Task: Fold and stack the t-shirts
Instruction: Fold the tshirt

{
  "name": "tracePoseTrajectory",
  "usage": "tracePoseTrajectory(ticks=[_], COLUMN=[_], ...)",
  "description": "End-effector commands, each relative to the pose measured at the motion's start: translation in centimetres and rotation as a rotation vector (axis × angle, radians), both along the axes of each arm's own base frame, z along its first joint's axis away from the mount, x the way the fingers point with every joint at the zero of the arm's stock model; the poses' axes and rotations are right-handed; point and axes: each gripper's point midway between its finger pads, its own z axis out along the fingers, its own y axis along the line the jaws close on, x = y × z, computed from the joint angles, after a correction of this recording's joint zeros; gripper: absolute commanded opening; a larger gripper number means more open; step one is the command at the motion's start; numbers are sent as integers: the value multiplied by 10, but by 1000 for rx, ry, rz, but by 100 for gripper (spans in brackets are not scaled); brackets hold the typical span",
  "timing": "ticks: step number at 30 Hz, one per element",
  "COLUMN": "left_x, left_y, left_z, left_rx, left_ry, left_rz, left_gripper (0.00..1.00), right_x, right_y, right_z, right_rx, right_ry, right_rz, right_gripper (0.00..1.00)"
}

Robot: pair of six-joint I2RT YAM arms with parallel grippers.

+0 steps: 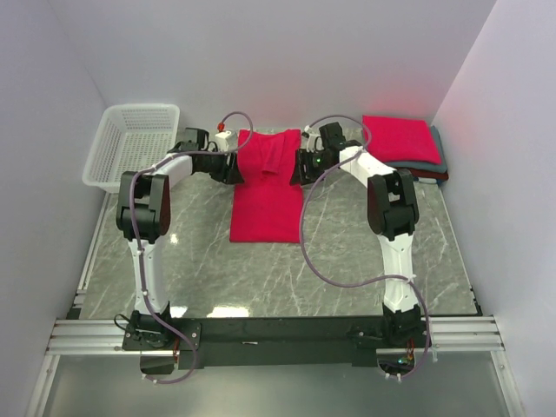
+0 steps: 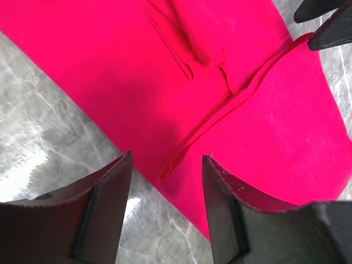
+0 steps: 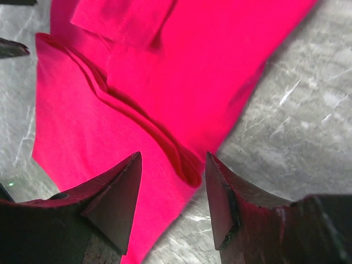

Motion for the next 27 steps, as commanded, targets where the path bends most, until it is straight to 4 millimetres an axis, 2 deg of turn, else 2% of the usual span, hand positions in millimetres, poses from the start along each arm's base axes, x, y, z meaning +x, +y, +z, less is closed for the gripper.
tracePoseTrajectory(ticks=[1, 10, 20, 27], left_x=[7, 5, -9, -11], left_y=[-12, -15, -16, -14], left_z=[19, 8, -1, -8], left_rx=[-44, -16, 30, 59], left_ry=[-46, -4, 17, 31], left_rz=[-24, -41, -51, -37], left_gripper=[59, 58, 56, 56], right_x=[12, 4, -10, -10], right_y=[12, 14, 14, 17], right_z=[23, 11, 4, 0], right_rx=[45, 47, 32, 21], right_ry=[-54, -10, 20, 27], right_rz=[9, 35, 76, 80], right_gripper=[57, 55, 53, 53])
